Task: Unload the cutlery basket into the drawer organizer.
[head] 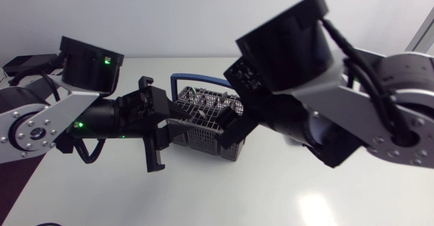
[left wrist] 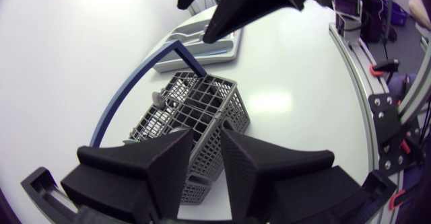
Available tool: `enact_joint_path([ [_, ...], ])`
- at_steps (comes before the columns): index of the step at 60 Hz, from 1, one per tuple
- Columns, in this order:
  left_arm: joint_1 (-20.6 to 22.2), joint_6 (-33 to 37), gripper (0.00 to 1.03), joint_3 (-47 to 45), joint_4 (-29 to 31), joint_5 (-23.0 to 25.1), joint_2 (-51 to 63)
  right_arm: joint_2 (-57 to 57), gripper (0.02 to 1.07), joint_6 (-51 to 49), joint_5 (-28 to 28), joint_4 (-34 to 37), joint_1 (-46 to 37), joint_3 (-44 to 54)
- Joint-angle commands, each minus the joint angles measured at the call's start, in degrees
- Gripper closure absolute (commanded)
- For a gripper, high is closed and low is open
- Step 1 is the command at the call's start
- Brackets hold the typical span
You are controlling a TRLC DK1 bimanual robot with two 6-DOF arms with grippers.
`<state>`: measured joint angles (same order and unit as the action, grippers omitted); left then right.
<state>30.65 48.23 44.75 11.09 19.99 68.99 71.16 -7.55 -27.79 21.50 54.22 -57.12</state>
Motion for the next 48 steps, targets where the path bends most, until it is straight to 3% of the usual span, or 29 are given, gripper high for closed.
enact_joint_path([
  [1, 0.99, 8.46, 0.61, 2.27, 0.51, -1.36, 1.94, -4.27, 0.24, -2.2, 2.83, -1.63, -1.22, 4.74],
  [21, 3.27, 23.58, 0.62, 7.37, 2.35, -5.31, 8.18, -13.15, 0.24, -5.9, 14.08, -6.47, -6.49, 16.17],
  [35, 3.62, 37.29, 0.6, 8.95, 2.71, -10.58, 10.99, -13.06, 0.24, -6.86, 16.8, -9.02, -6.67, 20.38],
  [48, 3.01, 44.94, 0.54, 11.5, 2.71, -13.84, 13.1, -10.86, 0.24, -8.71, 18.39, -12.27, -5.52, 22.93],
])
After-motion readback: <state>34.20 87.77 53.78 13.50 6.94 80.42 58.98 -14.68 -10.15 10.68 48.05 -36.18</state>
